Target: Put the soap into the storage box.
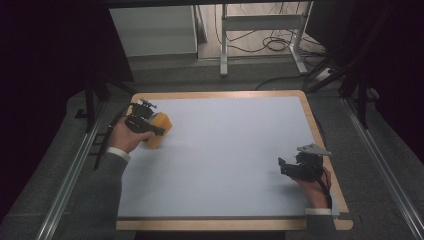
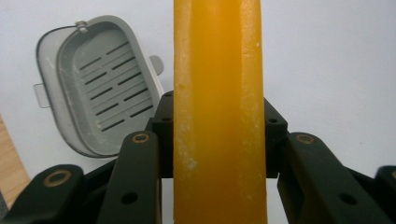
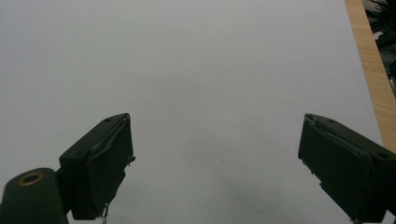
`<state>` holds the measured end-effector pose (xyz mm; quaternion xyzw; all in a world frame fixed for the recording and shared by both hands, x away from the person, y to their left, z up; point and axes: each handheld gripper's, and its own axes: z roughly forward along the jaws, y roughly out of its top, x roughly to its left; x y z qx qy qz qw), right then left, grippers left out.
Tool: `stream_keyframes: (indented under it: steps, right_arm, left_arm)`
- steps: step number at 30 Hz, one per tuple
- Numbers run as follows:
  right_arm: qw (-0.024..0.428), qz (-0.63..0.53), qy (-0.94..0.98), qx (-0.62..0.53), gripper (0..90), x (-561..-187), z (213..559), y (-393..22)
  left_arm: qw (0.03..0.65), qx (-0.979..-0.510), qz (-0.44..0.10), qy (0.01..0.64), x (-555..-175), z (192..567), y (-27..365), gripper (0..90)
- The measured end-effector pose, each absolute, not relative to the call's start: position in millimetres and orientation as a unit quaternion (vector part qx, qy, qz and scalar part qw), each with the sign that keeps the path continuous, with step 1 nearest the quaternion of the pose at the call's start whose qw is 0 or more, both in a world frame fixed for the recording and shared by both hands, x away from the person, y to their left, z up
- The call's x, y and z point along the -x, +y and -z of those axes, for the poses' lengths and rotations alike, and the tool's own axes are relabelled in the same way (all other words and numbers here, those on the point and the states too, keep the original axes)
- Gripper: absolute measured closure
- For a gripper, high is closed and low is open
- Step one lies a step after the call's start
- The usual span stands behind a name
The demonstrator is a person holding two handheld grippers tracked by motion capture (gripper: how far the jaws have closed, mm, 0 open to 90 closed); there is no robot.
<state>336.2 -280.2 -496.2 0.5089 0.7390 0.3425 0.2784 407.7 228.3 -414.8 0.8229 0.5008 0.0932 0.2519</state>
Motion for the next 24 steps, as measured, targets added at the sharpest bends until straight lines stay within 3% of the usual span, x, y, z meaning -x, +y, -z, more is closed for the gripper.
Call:
stream_keyframes:
  steps: [24]
  right_arm:
    - [0.277, -0.344, 0.744, -0.502, 10.2, -334.9, 496.6, -274.7]
  left_arm:
    - [0.272, -0.782, -0.099, 0.553, -440.8, 409.5, 258.9, 61.1]
